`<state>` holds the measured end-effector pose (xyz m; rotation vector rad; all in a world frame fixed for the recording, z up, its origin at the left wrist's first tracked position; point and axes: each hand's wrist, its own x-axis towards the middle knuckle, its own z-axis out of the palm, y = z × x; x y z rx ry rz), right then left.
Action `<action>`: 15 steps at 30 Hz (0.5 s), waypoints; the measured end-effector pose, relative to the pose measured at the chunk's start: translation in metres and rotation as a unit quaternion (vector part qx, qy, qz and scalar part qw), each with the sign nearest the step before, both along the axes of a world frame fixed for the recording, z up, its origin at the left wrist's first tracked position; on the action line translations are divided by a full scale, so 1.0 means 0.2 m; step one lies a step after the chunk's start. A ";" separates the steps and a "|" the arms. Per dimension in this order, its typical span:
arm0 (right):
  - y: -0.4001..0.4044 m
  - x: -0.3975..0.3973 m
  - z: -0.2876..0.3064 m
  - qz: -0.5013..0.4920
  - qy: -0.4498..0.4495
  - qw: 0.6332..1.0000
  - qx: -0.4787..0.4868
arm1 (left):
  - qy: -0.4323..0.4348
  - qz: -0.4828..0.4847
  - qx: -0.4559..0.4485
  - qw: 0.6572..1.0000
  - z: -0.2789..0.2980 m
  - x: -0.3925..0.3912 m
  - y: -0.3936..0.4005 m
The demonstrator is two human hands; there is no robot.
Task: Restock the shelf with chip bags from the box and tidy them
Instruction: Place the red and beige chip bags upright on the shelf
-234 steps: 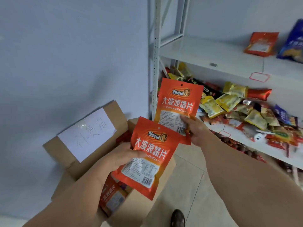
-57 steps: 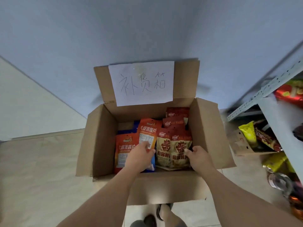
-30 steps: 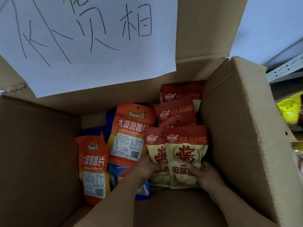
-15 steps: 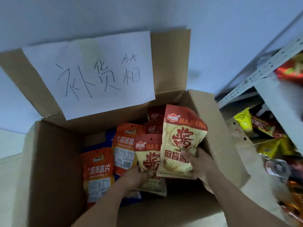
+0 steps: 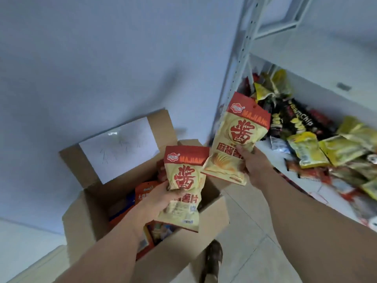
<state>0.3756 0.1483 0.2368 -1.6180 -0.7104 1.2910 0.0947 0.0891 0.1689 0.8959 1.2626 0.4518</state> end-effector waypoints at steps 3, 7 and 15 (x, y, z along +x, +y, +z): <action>-0.16 0.18 0.20 -0.063 -0.009 0.998 0.024 | 0.013 -0.054 0.024 0.998 0.19 0.11 -0.09; -0.28 0.48 0.39 -0.133 -0.032 0.990 0.046 | 0.012 -0.091 0.052 0.994 0.36 0.35 -0.14; -0.25 1.20 0.63 -0.191 -0.057 0.976 0.089 | -0.001 -0.129 0.078 0.989 0.51 0.99 0.06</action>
